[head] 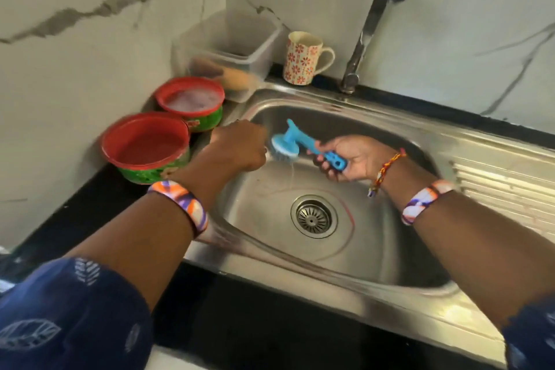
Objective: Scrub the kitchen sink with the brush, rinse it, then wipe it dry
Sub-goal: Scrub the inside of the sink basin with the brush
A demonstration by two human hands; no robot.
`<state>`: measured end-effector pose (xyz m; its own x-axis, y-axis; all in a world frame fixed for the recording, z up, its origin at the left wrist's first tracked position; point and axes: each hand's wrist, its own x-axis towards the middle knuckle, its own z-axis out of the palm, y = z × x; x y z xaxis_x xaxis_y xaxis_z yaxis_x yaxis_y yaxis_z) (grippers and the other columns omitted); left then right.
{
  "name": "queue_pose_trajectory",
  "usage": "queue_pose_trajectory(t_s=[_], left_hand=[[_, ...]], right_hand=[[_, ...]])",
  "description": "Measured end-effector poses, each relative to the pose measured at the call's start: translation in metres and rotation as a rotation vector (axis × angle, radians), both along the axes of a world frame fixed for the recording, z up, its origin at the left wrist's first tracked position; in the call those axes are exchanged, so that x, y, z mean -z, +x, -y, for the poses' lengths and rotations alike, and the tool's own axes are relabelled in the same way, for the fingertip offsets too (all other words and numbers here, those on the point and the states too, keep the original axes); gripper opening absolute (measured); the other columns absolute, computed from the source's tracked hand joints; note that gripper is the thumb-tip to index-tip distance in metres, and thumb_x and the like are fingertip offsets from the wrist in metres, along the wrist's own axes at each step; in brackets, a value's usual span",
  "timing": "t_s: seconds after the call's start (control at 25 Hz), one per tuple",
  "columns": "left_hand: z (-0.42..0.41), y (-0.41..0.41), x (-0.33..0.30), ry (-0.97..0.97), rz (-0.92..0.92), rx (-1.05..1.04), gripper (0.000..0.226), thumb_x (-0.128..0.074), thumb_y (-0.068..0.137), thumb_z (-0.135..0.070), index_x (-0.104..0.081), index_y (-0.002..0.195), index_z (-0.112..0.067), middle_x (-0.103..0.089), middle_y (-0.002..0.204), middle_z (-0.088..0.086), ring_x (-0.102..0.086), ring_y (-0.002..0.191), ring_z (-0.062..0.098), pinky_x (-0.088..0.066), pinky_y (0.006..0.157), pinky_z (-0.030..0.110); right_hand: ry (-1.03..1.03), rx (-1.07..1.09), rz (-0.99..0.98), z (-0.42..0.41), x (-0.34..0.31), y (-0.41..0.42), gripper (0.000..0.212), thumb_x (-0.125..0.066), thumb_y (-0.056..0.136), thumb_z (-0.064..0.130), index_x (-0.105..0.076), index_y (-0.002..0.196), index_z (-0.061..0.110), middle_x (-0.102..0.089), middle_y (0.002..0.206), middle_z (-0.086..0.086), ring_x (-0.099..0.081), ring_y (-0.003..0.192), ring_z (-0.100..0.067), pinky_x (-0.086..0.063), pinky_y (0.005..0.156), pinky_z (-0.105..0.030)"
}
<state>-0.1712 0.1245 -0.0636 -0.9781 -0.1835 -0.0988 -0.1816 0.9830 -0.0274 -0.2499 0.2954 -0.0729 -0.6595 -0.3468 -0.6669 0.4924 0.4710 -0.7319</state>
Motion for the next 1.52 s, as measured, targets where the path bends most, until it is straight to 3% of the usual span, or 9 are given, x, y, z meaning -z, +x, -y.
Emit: queue_pose_trajectory(t_s=[0.28, 0.44, 0.56, 0.64, 0.72, 0.88, 1.12, 1.32, 1.52], left_hand=[[0.026, -0.034, 0.028, -0.059, 0.037, -0.085, 0.046, -0.052, 0.093, -0.027, -0.043, 0.131, -0.003, -0.038, 0.138, 0.014, -0.045, 0.124, 0.031, -0.045, 0.090, 0.041], [0.028, -0.041, 0.043, -0.079, 0.065, -0.114, 0.059, -0.055, 0.092, -0.027, -0.033, 0.139, -0.001, -0.028, 0.148, 0.014, -0.033, 0.136, 0.029, -0.042, 0.098, 0.041], [0.030, -0.045, 0.049, -0.203, 0.094, -0.076, 0.064, -0.053, 0.094, -0.021, -0.023, 0.146, -0.001, -0.013, 0.157, 0.013, -0.019, 0.144, 0.026, -0.033, 0.109, 0.036], [0.030, -0.045, 0.051, -0.277, 0.117, -0.042, 0.062, -0.047, 0.095, -0.015, -0.019, 0.148, -0.003, -0.007, 0.159, 0.012, -0.014, 0.146, 0.024, -0.030, 0.111, 0.034], [0.031, -0.045, 0.050, -0.307, 0.118, -0.019, 0.061, -0.046, 0.095, -0.014, -0.019, 0.148, -0.003, -0.007, 0.159, 0.011, -0.014, 0.146, 0.023, -0.032, 0.110, 0.033], [0.030, -0.044, 0.049, -0.320, 0.118, -0.008, 0.059, -0.041, 0.098, -0.019, -0.016, 0.149, -0.003, -0.007, 0.158, 0.012, -0.014, 0.146, 0.024, -0.029, 0.111, 0.033], [0.026, -0.045, 0.050, -0.377, 0.136, -0.015, 0.059, -0.040, 0.096, -0.013, -0.016, 0.149, -0.003, -0.008, 0.158, 0.012, -0.014, 0.146, 0.024, -0.034, 0.109, 0.034], [0.022, -0.048, 0.045, -0.348, 0.141, -0.039, 0.058, -0.039, 0.096, -0.013, -0.017, 0.149, -0.004, -0.007, 0.159, 0.011, -0.014, 0.146, 0.025, -0.036, 0.107, 0.036], [0.025, -0.046, 0.048, -0.334, 0.115, -0.038, 0.058, -0.040, 0.094, -0.010, -0.020, 0.148, -0.004, -0.010, 0.158, 0.010, -0.018, 0.145, 0.024, -0.040, 0.104, 0.037]], right_hand=[[0.174, -0.030, -0.214, 0.011, 0.076, -0.041, 0.028, -0.039, 0.097, 0.007, -0.047, 0.071, 0.011, -0.041, 0.062, -0.002, -0.038, 0.051, -0.010, -0.033, 0.040, -0.016], [0.252, -0.100, -0.428, 0.035, 0.124, -0.050, 0.020, -0.037, 0.094, 0.009, -0.049, 0.106, 0.000, -0.051, 0.073, -0.012, -0.045, 0.051, -0.018, -0.034, 0.030, -0.016], [0.244, -0.584, -0.720, 0.041, 0.149, -0.032, 0.042, -0.042, 0.096, 0.011, -0.043, 0.138, 0.006, -0.055, 0.132, -0.016, -0.056, 0.115, -0.029, -0.038, 0.093, -0.018], [0.177, -0.924, -0.772, 0.030, 0.155, -0.013, 0.046, -0.045, 0.097, 0.018, -0.039, 0.143, 0.015, -0.047, 0.142, -0.010, -0.047, 0.129, -0.026, -0.033, 0.107, -0.027], [0.217, -1.038, -0.858, 0.016, 0.155, -0.022, 0.047, -0.044, 0.097, 0.026, -0.037, 0.143, 0.024, -0.051, 0.139, -0.010, -0.052, 0.123, -0.029, -0.041, 0.103, -0.035], [0.614, -0.575, -0.881, 0.014, 0.144, -0.085, 0.045, -0.037, 0.098, 0.020, -0.035, 0.143, 0.016, -0.055, 0.130, -0.021, -0.054, 0.115, -0.037, -0.043, 0.092, -0.036], [0.099, -1.124, -0.776, 0.015, 0.145, -0.005, 0.040, -0.045, 0.098, 0.022, -0.046, 0.138, 0.020, -0.061, 0.127, -0.007, -0.059, 0.113, -0.026, -0.043, 0.096, -0.032], [0.471, -0.511, -0.817, 0.036, 0.144, -0.069, 0.039, -0.041, 0.098, 0.021, -0.047, 0.136, 0.016, -0.057, 0.131, -0.016, -0.053, 0.119, -0.033, -0.041, 0.096, -0.032], [0.108, -1.086, -0.732, 0.034, 0.147, -0.007, 0.039, -0.047, 0.096, 0.024, -0.050, 0.135, 0.026, -0.059, 0.131, -0.005, -0.057, 0.117, -0.024, -0.043, 0.101, -0.033]])
